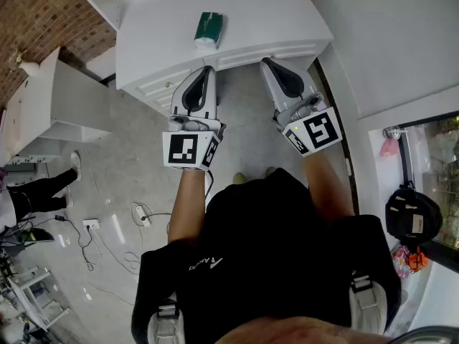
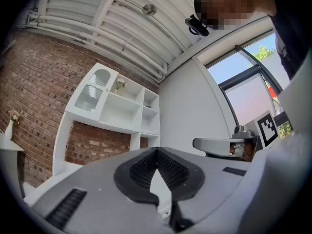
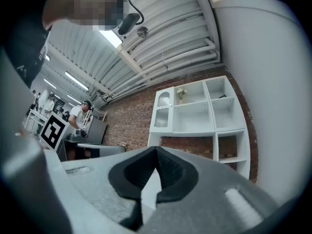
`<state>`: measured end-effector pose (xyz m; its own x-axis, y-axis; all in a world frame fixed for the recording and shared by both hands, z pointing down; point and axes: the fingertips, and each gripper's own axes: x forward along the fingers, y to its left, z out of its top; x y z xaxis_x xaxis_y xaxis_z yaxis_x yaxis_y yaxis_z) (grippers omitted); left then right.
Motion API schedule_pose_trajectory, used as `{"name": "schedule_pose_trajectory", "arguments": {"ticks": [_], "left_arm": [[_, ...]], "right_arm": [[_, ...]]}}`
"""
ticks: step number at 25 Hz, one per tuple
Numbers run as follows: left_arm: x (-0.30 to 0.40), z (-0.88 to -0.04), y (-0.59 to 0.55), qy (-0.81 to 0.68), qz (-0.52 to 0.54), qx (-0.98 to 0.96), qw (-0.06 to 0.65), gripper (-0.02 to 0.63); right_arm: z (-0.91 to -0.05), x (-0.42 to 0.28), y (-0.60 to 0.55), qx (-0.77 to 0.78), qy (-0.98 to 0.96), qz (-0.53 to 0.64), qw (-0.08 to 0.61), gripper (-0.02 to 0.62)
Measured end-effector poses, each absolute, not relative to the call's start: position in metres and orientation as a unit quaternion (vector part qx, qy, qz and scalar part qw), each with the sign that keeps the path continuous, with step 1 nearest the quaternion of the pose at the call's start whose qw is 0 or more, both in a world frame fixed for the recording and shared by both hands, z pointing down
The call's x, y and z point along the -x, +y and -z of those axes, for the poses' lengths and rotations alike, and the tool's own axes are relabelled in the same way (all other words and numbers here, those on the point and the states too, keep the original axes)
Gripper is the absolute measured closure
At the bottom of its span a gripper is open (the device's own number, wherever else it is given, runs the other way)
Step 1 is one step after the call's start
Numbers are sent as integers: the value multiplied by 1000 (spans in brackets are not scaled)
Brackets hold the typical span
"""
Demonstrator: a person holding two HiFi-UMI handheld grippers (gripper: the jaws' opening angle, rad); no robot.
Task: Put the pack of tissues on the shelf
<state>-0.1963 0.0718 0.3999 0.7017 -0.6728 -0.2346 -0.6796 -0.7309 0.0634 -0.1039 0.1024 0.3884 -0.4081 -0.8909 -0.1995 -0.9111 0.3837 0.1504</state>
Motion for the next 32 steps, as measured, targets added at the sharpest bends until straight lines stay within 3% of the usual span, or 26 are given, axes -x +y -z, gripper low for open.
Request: {"name": "schedule_pose_trajectory", "arguments": {"ticks": [21, 32], "left_arm": [[170, -463, -59, 436, -65, 897, 14, 600], [126, -533, -157, 476, 51, 878, -14, 403]], "right_arm": [[-410, 68, -11, 509, 852, -111, 50, 594], [-427, 33, -102, 439, 892, -100, 42, 594]]}}
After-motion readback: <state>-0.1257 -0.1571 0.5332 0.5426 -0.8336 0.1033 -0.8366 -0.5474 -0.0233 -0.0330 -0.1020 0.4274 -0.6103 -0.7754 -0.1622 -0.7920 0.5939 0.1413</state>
